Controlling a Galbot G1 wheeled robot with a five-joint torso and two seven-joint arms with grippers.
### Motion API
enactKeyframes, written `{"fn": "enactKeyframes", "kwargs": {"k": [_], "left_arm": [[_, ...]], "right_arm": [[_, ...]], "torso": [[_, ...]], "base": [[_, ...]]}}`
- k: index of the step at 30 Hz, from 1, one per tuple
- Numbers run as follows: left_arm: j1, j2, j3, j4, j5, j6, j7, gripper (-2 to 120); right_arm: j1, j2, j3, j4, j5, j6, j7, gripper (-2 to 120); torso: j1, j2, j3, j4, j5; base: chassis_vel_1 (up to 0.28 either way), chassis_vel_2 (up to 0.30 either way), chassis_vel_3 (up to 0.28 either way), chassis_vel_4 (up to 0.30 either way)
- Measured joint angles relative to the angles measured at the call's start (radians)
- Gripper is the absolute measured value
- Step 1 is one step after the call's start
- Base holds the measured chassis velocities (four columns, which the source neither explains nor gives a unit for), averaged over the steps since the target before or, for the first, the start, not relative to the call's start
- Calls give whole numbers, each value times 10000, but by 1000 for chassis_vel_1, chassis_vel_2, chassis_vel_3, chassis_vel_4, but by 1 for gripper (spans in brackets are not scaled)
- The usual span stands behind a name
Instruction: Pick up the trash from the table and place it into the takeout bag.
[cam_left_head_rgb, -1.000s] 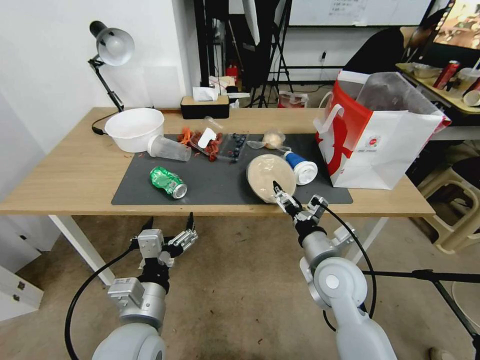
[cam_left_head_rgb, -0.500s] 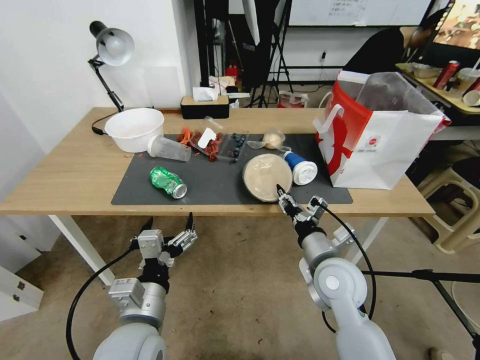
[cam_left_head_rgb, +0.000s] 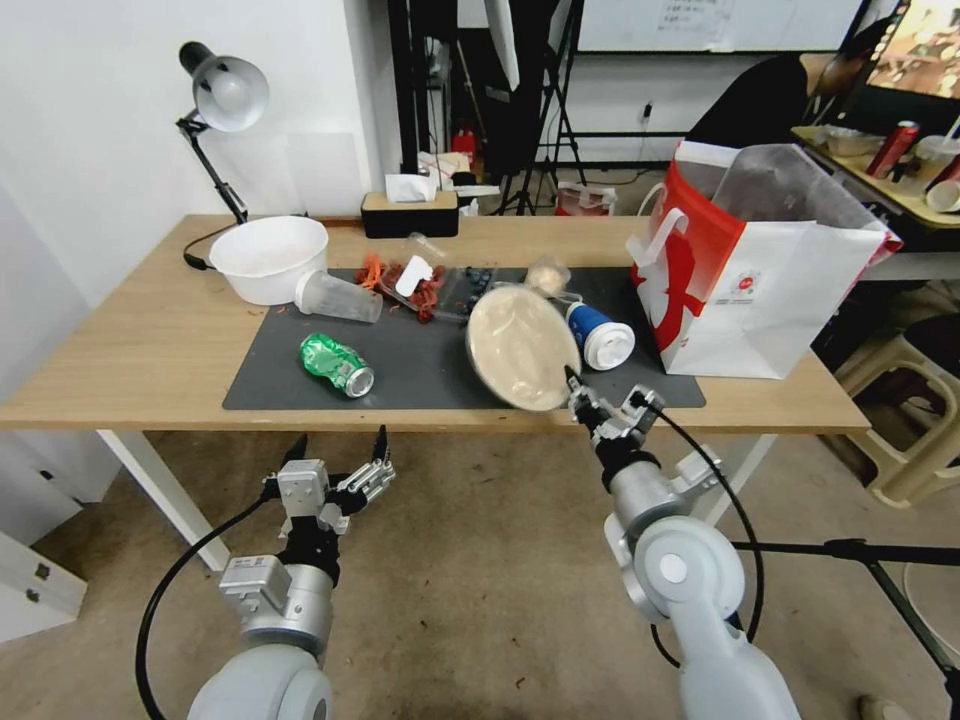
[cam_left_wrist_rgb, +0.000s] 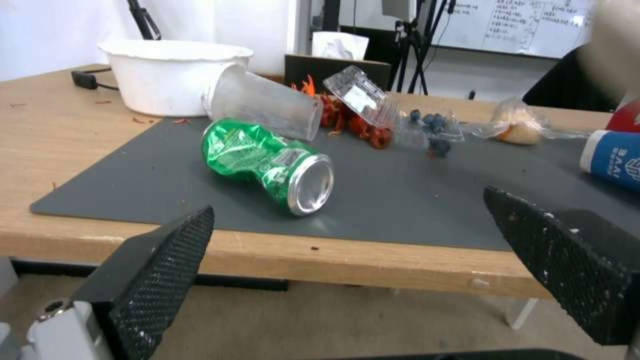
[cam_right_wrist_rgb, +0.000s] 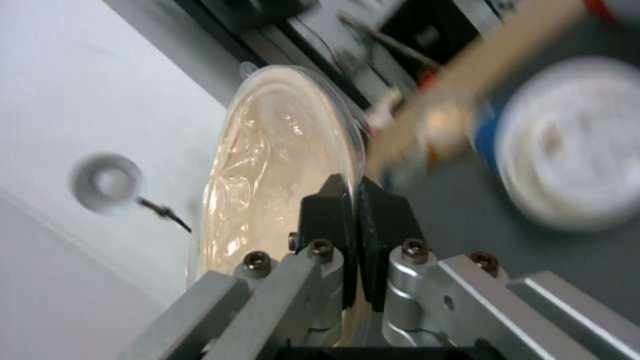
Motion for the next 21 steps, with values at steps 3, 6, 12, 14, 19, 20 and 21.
{"fn": "enactKeyframes", "kwargs": {"k": [3,6,12,14,19,20,21], "left_arm": [[18,14,-9,5,-1,-88,-1,100],[31,22,-14,5,-1,-116,-3,100],[52,-5,44,5,22,-139,4,100],[56,-34,87,12,64,-156,14,100],[86,-64,125,13,122,-192,49,100],[94,-68,125,13,133,-215,64,100],[94,-68,125,13,133,-215,64,100]], "right_arm": [[388,-506,364,239,90,235,-100,0],[983,-1304,793,280,77,511,-53,0],[2087,-2691,1382,-54,110,875,515,0],[2567,-3132,1607,-380,131,992,748,0],[3513,-3739,1923,-1199,61,1159,1149,0],[3756,-3847,1941,-1470,-126,1201,1266,0],[3756,-3847,1941,-1470,-126,1201,1266,0]], "torso": [[0,0,0,0,1],[1,0,1,1,1],[1,0,0,1,0],[1,0,1,-1,2],[2,0,1,0,1],[3,0,1,-1,0],[3,0,1,-1,0]], "base": [[0,0,0,0],[0,0,0,0],[0,0,0,0],[0,0,0,0],[0,0,0,0],[0,0,0,0],[0,0,0,0]]}}
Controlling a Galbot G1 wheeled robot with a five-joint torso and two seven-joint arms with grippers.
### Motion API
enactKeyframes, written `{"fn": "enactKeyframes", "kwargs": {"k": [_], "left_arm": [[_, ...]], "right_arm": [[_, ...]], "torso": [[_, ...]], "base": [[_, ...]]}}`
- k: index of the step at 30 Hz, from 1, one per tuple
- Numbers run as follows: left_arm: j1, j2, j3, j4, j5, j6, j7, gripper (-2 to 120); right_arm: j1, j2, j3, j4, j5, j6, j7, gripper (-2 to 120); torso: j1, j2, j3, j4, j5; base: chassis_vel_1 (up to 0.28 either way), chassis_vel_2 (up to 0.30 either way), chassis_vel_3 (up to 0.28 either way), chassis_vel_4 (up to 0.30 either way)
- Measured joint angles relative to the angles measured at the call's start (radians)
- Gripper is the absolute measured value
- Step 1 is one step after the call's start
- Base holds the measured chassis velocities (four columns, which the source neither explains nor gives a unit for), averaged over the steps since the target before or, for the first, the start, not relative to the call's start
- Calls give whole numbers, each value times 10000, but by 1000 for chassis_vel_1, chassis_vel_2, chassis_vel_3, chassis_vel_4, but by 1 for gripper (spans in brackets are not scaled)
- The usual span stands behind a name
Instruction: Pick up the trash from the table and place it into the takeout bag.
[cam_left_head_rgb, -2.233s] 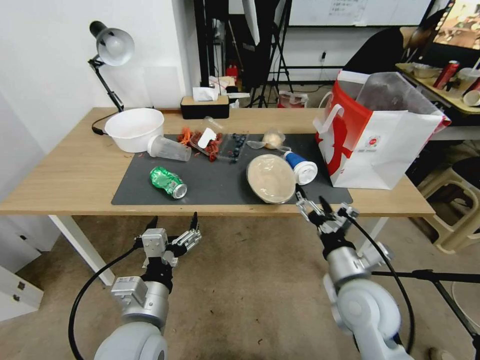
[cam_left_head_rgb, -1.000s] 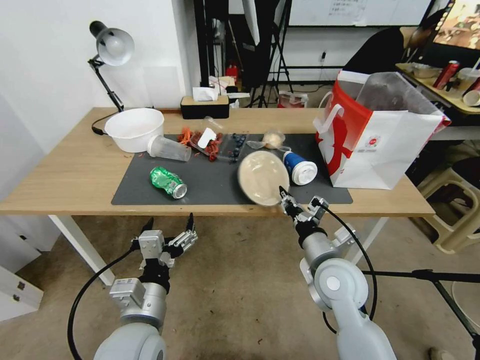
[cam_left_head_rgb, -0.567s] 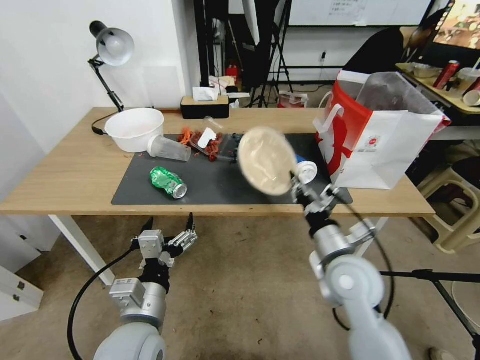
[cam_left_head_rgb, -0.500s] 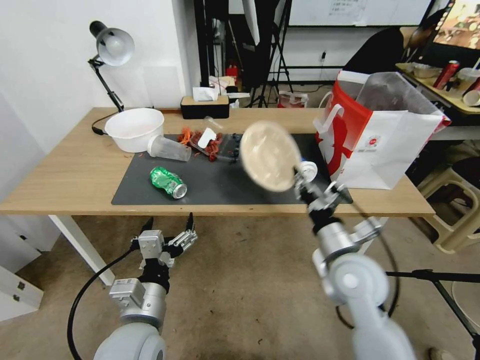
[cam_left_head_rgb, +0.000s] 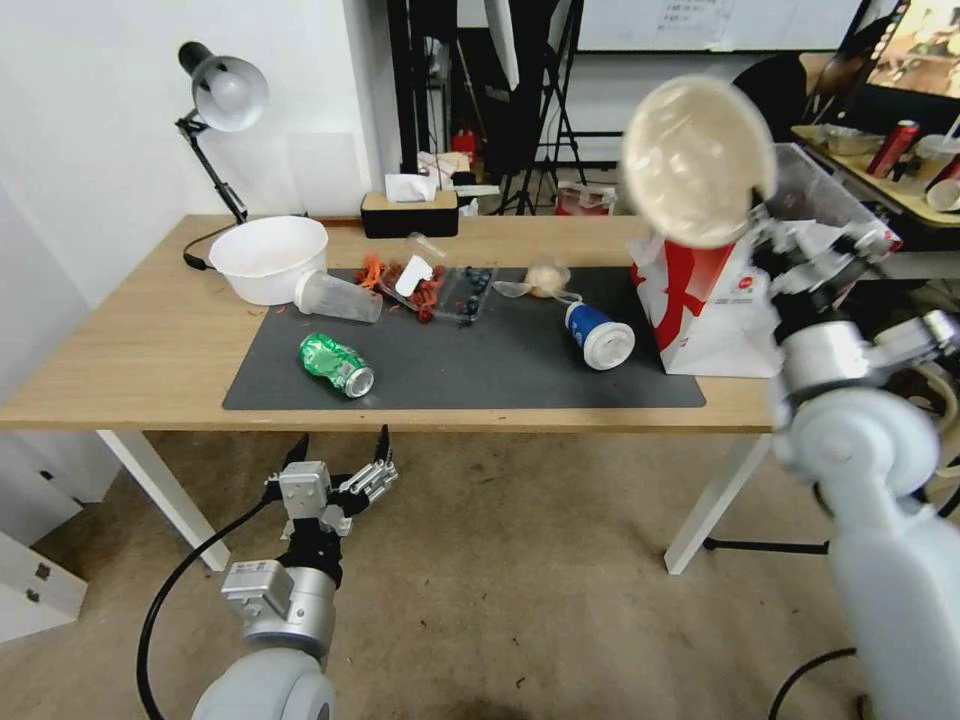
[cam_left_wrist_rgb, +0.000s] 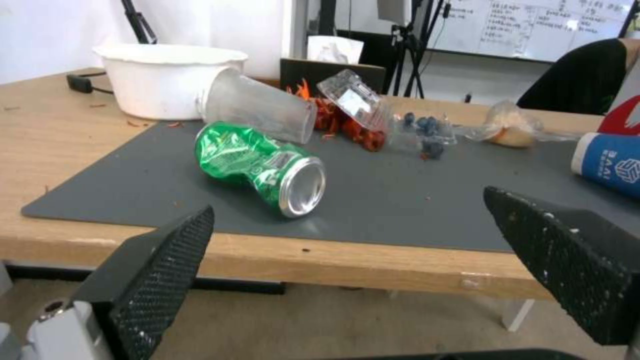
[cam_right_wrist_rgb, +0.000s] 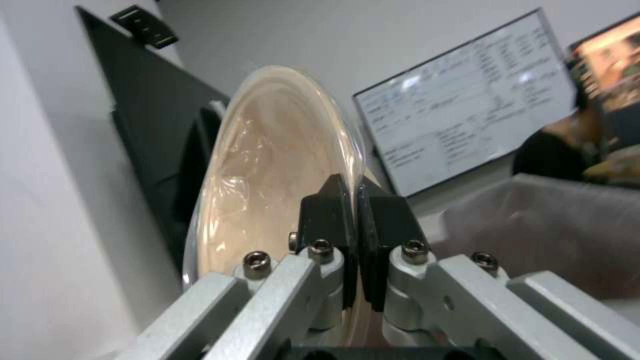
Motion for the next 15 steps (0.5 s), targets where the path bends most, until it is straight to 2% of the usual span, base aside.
{"fn": "enactKeyframes", "kwargs": {"k": [2,9,11,13,15], "left_arm": [[15,-10,2,0,11,-38,30,100],[65,-27,8,-1,40,-154,98,100],[79,-33,11,0,45,-193,121,100],[83,-35,13,0,48,-204,130,100],[85,-41,20,6,52,-231,144,100]], "right_arm": [[407,-98,-12,-578,-571,42,267,0],[725,-93,-64,-1302,-1379,-214,627,0],[740,-71,-64,-1377,-1445,-319,700,8],[740,-69,-64,-1399,-1477,-343,712,11],[738,-68,-64,-1408,-1496,-377,735,22]], "torso": [[0,-1,0,1,1],[1,0,0,1,0],[1,-1,1,1,-1],[1,-1,1,1,0],[0,0,0,1,-1]], "base": [[0,0,0,0],[0,0,0,0],[0,0,0,0],[0,0,0,0],[0,0,0,0]]}}
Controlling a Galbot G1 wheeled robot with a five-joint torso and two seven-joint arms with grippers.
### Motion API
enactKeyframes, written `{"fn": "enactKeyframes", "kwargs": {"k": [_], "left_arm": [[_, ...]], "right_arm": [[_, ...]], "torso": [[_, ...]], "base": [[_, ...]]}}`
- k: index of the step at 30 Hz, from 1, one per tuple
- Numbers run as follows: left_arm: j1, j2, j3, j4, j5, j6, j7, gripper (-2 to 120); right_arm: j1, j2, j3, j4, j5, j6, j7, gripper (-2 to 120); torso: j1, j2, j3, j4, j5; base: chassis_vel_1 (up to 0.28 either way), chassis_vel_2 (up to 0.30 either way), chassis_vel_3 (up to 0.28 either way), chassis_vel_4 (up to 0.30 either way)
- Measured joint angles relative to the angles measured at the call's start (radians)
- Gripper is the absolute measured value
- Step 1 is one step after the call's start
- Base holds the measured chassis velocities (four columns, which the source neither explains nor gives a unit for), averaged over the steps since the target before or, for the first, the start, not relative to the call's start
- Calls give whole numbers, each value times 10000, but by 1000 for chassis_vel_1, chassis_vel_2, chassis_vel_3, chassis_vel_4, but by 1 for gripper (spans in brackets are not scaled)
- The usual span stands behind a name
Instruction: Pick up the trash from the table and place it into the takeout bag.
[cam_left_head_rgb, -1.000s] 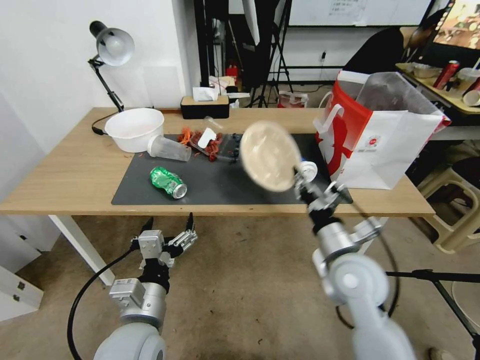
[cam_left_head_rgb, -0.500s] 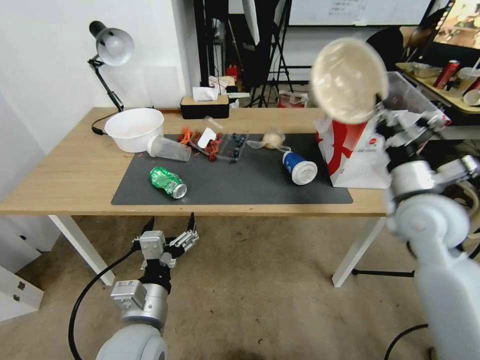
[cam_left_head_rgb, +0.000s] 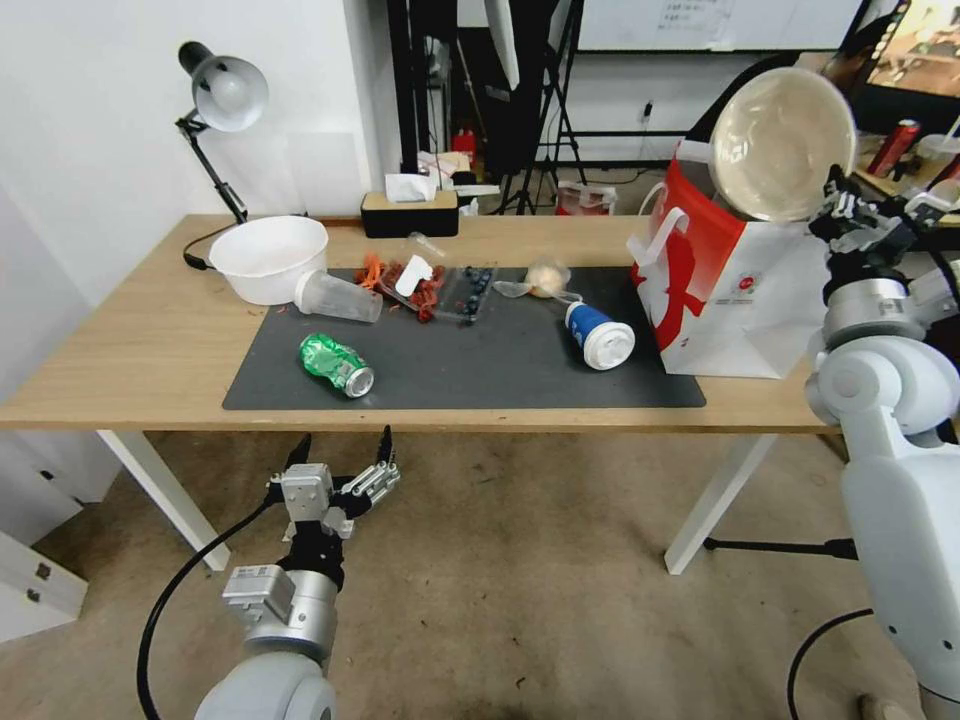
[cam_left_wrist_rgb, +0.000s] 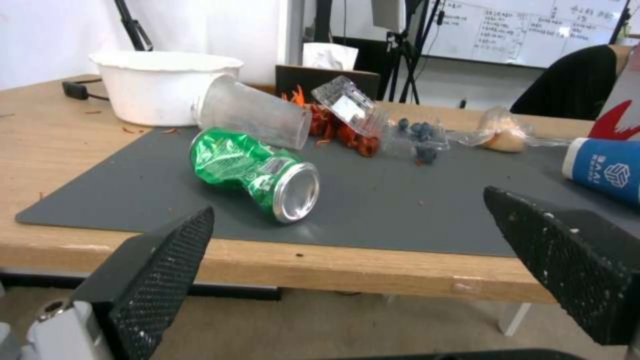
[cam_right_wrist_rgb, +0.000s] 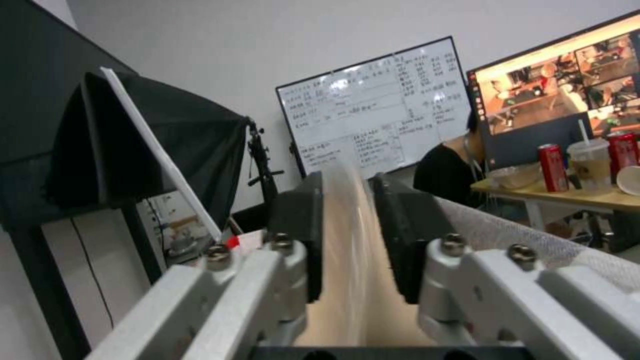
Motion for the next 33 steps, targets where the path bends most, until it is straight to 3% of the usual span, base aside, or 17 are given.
{"fn": "enactKeyframes", "kwargs": {"k": [6,8,11,16,19,22,29,33], "left_arm": [[-17,-9,7,18,4,-11,15,100],[-34,-6,10,38,4,-12,20,100],[-46,2,11,59,2,-22,22,100],[-58,10,14,110,0,-76,26,100],[-60,12,24,140,-1,-131,29,100],[-67,33,29,187,-2,-186,32,100],[-111,50,35,269,-28,-242,32,100],[-126,65,39,305,-39,-273,32,100]], "right_arm": [[-90,-29,13,240,313,14,-26,39],[-431,-39,38,1026,1529,117,-333,53],[-906,23,37,1719,2202,135,-721,61],[-2132,303,-204,2908,2168,123,-1560,76],[-3036,516,-455,3460,1549,99,-2019,86],[-4405,795,-835,3680,-599,267,-2433,99],[-6178,1198,-1456,3851,-3249,514,-1486,100],[-6653,1350,-1708,3665,-3780,1035,-1240,100]], "torso": [[0,0,1,0,0],[0,0,0,2,-3],[-1,0,0,0,-4],[-3,1,-2,1,-2],[-2,1,-2,3,-3],[-2,1,-2,-2,1],[-3,3,-2,0,-1],[-3,3,-2,0,-2]], "base": [[0,0,0,0],[0,0,0,0],[0,0,0,0],[0,0,0,0],[0,0,0,0],[0,0,0,0],[0,0,0,0],[0,0,0,0]]}}
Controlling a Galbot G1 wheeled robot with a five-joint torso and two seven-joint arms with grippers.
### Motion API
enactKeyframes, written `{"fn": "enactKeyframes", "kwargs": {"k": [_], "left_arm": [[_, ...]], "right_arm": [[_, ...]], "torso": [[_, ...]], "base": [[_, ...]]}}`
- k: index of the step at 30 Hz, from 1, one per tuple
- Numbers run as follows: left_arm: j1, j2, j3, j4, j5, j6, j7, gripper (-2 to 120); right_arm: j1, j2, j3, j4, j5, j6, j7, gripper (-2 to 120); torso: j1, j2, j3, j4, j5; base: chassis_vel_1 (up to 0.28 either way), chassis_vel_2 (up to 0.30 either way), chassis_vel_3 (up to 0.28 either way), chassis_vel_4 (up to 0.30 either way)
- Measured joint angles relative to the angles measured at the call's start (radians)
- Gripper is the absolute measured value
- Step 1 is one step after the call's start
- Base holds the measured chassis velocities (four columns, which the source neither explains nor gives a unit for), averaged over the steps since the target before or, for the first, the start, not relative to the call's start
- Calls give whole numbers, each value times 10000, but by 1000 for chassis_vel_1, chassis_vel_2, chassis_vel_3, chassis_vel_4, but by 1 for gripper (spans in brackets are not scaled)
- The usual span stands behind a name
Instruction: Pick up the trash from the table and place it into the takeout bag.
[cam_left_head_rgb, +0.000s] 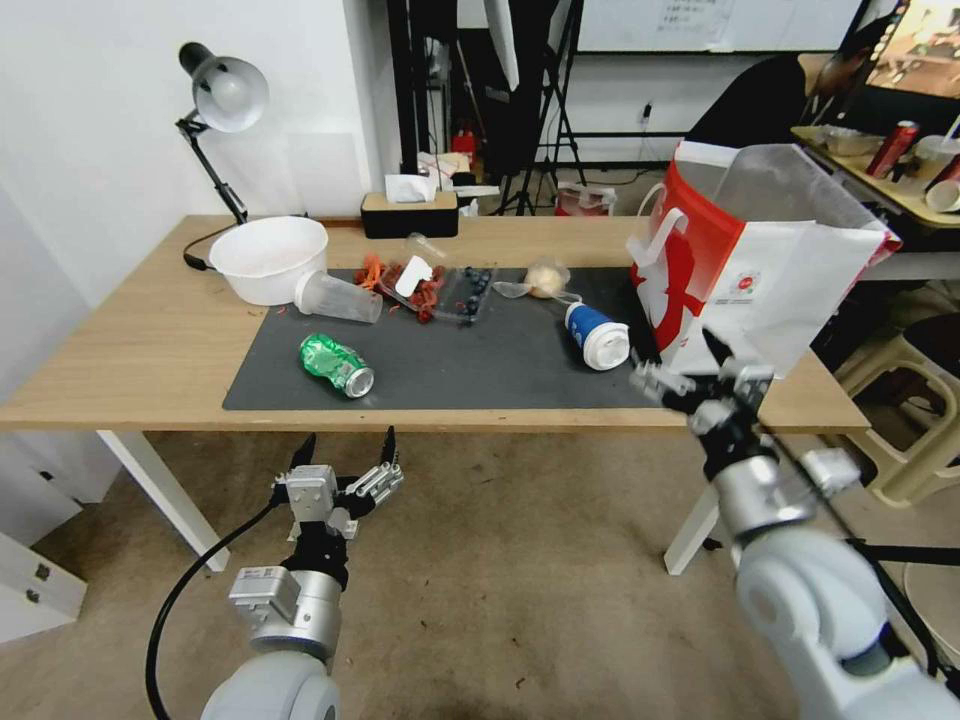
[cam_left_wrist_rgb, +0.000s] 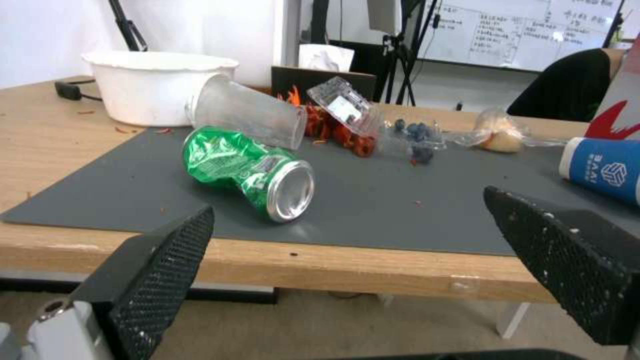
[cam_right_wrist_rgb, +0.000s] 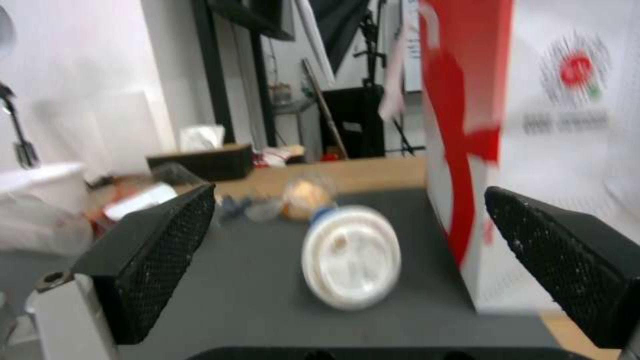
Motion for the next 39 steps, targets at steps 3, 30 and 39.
{"fn": "enactKeyframes", "kwargs": {"k": [3,30,39], "left_arm": [[-15,13,3,41,-12,-35,-1,100],[-26,98,-20,154,-65,-196,-35,100],[9,66,-58,184,-54,-270,-36,100]], "right_arm": [[-578,232,-500,-331,-569,646,289,100],[335,-130,-260,-1057,1321,-15,-748,100],[1972,-697,-18,-2309,2566,-874,-1868,100]], "torso": [[0,0,1,1,1],[3,-2,2,0,2],[3,-3,3,-1,6]], "base": [[0,0,0,0],[0,0,0,0],[0,0,0,0]]}}
